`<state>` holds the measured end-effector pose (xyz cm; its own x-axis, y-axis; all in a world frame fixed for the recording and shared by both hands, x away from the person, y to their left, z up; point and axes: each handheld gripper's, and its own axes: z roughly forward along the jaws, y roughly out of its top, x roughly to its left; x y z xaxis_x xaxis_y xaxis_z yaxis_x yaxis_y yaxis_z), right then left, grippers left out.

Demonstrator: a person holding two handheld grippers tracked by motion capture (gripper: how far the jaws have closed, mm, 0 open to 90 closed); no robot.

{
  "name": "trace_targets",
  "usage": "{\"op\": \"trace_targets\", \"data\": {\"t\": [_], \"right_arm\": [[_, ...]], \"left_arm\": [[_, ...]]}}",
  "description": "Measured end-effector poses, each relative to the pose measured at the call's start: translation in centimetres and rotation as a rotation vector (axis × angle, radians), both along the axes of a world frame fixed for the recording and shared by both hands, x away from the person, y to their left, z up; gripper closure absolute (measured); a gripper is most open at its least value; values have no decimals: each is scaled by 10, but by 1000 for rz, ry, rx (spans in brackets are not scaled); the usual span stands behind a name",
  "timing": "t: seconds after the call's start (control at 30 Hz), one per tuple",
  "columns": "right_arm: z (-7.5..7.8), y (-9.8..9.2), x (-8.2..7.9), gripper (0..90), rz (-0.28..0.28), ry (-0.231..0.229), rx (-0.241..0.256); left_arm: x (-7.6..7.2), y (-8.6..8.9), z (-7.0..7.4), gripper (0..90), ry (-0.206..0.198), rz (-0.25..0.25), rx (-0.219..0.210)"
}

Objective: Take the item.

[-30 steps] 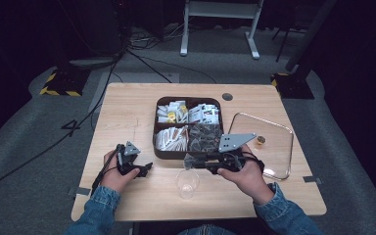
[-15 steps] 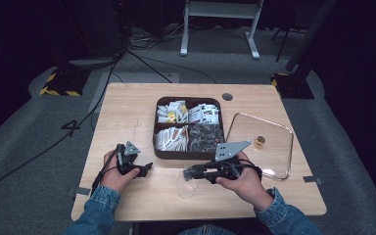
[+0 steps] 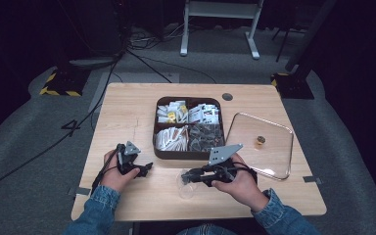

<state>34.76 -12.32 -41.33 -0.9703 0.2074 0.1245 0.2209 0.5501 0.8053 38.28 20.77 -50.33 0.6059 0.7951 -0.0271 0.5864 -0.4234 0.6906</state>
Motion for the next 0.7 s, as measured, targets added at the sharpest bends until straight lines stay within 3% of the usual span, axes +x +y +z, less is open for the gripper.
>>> {"op": "trace_targets", "data": {"t": [0.27,0.37,0.7], "right_arm": [[-4,7,-4,730,21,-1,-52],[-3,8,-5,610,7,-10,-27],[3,4,-2,587,-15,-24,4]], "left_arm": [[0,0,0,161,0,-1,2],[0,0,0,160,0,-1,1],[-1,0,0,161,0,-4,4]]}}
